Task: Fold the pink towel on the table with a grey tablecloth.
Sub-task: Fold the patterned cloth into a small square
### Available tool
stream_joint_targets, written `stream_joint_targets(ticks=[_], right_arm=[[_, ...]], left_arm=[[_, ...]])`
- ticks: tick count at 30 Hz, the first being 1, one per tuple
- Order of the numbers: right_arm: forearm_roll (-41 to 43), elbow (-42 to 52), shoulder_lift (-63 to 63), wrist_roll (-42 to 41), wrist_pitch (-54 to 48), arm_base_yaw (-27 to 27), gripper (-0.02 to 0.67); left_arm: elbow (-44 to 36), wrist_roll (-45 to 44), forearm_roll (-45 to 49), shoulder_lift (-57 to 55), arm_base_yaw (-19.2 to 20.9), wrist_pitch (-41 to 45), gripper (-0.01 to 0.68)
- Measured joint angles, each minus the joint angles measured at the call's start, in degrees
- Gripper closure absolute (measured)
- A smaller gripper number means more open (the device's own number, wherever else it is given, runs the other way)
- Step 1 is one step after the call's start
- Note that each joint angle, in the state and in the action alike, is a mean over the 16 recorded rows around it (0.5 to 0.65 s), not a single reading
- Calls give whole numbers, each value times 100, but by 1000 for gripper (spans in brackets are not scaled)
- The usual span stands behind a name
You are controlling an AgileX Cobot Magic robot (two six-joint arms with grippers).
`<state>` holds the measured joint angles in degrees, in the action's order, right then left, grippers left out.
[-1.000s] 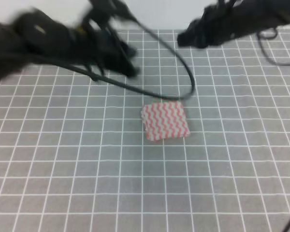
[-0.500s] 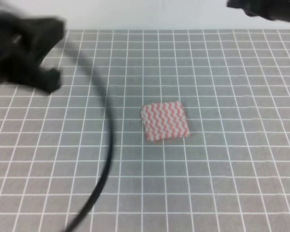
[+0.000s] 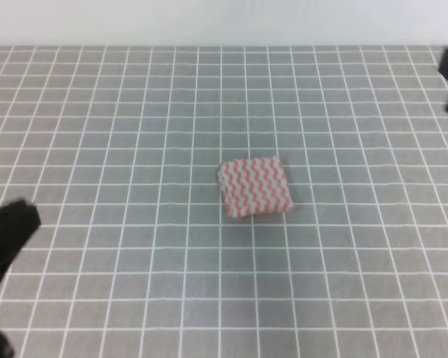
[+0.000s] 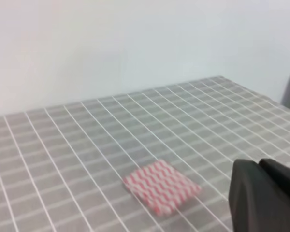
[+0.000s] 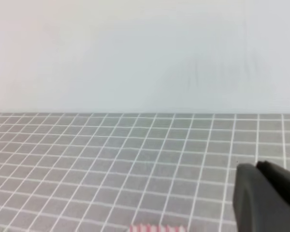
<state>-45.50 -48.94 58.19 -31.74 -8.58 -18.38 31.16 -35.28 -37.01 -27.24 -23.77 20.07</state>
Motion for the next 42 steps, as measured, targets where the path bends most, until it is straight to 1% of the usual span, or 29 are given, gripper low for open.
stream_joint_targets(ticks=[7, 14, 23, 38, 42], right_arm=[[-168, 967, -1108, 4, 71, -1, 665], [-354, 1453, -1695, 3, -115, -1, 665], [-471, 1595, -1757, -23, -375, -1, 666], [-470, 1597, -1720, -154, -587, 0, 666], [-253, 1597, -1707, -155, -697, 2, 666]], left_arm=[[-386, 108, 266, 629, -1, 423, 675], [-518, 145, 534, 857, 0, 809, 675], [-539, 154, 633, 886, 0, 1057, 675], [-539, 154, 633, 886, 0, 1068, 675], [-539, 154, 632, 880, 0, 1064, 675]])
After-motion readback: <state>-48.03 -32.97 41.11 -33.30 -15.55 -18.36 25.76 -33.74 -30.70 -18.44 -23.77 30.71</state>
